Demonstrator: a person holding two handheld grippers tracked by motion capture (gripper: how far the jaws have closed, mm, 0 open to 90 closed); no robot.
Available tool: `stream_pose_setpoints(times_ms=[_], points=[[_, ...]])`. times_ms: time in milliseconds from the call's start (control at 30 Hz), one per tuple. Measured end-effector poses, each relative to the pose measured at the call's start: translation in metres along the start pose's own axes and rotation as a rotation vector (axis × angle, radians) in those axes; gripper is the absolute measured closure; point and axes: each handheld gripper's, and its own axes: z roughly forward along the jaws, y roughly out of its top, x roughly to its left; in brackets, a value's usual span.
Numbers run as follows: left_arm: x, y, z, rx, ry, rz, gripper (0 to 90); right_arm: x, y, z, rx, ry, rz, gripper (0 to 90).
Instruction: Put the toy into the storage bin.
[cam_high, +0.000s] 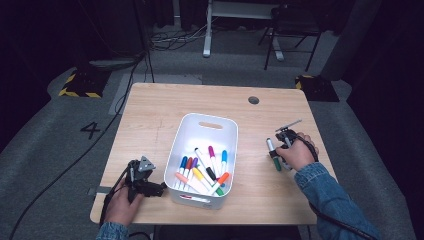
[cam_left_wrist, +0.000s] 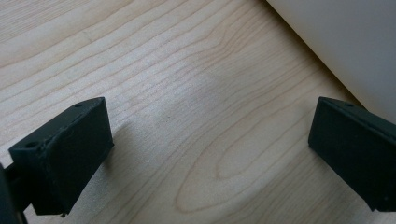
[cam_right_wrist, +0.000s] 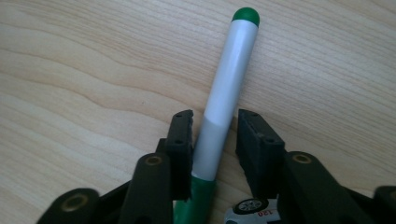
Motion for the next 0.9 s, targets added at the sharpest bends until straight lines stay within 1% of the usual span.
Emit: stream_pose_setpoints(times_ms=[67, 133, 167, 300, 333, 500, 567, 667, 767, 900], points=[[0.000, 0.000, 0.000, 0.000, 0.000, 0.001, 0.0, 0.003, 0.000, 0.000, 0.003, -0.035, 0.004, 73.5], [0.000, 0.000, 0.000, 0.000, 0.000, -0.001, 0.0, 0.005, 0.000, 0.001, 0.002, -0.057, 0.008, 75.0], [0.000, 0.000, 0.000, 0.000, 0.000, 0.001, 0.0, 0.005, 0.001, 0.001, -0.001, -0.056, 0.015, 76.5], [0.000, 0.000, 0.000, 0.001, 0.000, -0.002, 0.0, 0.006, 0.000, 0.001, -0.004, -0.063, 0.031, 76.8], [0.000, 0.000, 0.000, 0.002, 0.005, 0.000, 0.0, 0.007, 0.000, 0.001, -0.008, -0.068, 0.033, 76.9], [0.000, 0.000, 0.000, 0.000, 0.000, 0.001, 0.0, 0.007, -0.001, 0.001, -0.015, -0.072, 0.032, 77.0], [0.000, 0.000, 0.000, 0.000, 0.000, 0.001, 0.0, 0.006, -0.001, 0.001, -0.016, -0.062, 0.033, 77.0], [0.000, 0.000, 0.000, 0.000, 0.000, 0.001, 0.0, 0.004, -0.002, 0.000, -0.027, -0.009, 0.056, 77.0], [0.000, 0.000, 0.000, 0.000, 0.000, 0.001, 0.0, 0.006, -0.003, -0.006, -0.047, 0.005, 0.034, 77.0], [0.000, 0.000, 0.000, 0.000, 0.000, 0.001, 0.0, 0.010, 0.000, -0.021, -0.074, 0.026, 0.012, 77.0]])
